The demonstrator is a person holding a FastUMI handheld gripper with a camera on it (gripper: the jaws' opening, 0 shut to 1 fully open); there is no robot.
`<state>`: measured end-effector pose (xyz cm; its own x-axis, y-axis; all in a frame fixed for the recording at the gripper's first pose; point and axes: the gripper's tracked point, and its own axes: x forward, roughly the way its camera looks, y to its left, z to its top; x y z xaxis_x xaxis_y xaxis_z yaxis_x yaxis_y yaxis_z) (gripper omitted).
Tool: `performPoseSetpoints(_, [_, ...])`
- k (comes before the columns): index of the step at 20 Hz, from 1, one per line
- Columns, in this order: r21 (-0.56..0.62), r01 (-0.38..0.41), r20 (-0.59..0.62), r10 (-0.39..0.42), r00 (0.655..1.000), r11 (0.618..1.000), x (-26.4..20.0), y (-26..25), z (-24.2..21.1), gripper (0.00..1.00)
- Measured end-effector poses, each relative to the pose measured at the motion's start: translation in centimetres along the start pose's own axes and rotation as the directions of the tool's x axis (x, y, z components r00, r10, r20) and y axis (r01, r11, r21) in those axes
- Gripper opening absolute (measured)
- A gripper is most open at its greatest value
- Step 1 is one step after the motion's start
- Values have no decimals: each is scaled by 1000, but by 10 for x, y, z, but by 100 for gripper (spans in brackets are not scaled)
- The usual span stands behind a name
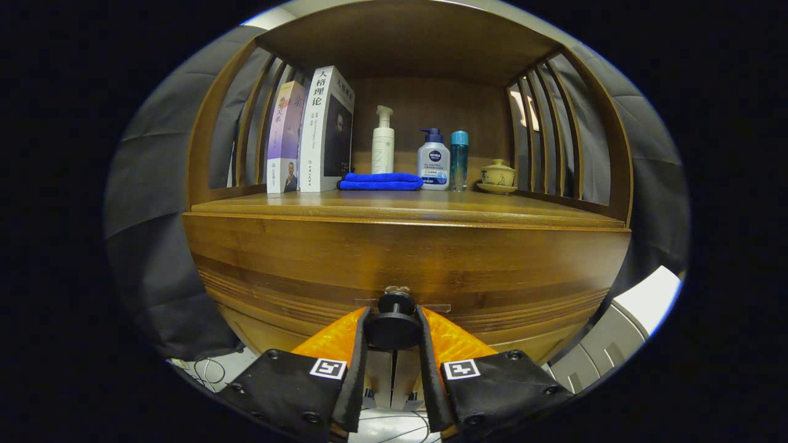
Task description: Pull open the drawer, take out the items inside it, and place them on the countertop above the cabinet.
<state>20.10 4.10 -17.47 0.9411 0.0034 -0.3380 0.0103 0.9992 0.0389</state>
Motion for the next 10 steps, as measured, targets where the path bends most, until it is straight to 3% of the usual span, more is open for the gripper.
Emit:
performPoseSetpoints(2, [5, -17, -9, 17, 1000, 1000, -2, 1, 0, 33])
performPoseSetpoints(10, [-25, -26, -7, 26, 1000, 999, -34, -2, -7, 33])
